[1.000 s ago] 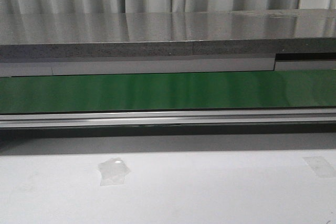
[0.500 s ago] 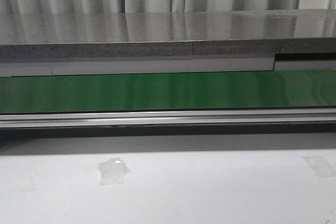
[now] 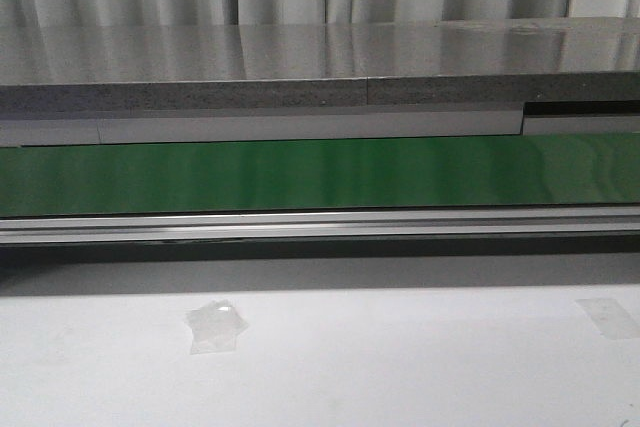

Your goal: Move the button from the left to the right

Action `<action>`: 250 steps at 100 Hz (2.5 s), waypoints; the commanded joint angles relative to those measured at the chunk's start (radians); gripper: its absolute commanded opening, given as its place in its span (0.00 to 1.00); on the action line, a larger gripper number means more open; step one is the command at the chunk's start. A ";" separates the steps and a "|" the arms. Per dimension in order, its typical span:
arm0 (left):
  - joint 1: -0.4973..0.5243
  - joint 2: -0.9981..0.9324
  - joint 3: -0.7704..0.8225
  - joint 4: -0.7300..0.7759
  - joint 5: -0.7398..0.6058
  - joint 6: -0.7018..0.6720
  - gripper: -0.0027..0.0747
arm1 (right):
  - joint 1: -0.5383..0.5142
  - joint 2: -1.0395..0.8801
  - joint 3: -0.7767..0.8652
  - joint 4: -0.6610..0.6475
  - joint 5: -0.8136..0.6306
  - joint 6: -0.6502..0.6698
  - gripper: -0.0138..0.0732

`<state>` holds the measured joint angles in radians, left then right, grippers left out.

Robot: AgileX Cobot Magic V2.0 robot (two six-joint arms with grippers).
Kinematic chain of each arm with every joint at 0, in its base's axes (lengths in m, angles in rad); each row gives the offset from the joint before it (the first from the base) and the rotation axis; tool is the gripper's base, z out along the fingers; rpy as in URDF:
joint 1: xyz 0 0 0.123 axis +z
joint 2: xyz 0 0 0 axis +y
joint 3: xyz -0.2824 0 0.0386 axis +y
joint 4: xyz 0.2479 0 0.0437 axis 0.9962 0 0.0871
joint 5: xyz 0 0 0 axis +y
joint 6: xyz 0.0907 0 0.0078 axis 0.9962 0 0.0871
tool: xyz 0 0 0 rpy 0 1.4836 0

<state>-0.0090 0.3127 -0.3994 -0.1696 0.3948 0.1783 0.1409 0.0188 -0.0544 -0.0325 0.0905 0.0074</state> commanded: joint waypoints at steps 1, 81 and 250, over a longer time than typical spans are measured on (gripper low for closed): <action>-0.006 0.007 -0.027 -0.017 -0.080 0.000 0.01 | 0.001 -0.035 0.022 0.004 -0.090 0.000 0.08; -0.006 0.007 -0.027 -0.017 -0.080 0.000 0.01 | 0.001 -0.049 0.067 0.014 -0.103 0.000 0.08; -0.009 -0.203 0.270 0.107 -0.334 -0.099 0.01 | 0.001 -0.049 0.067 0.014 -0.103 0.000 0.08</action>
<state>-0.0090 0.1332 -0.1479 -0.0654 0.1533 0.0975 0.1409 -0.0103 0.0280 -0.0224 0.0758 0.0092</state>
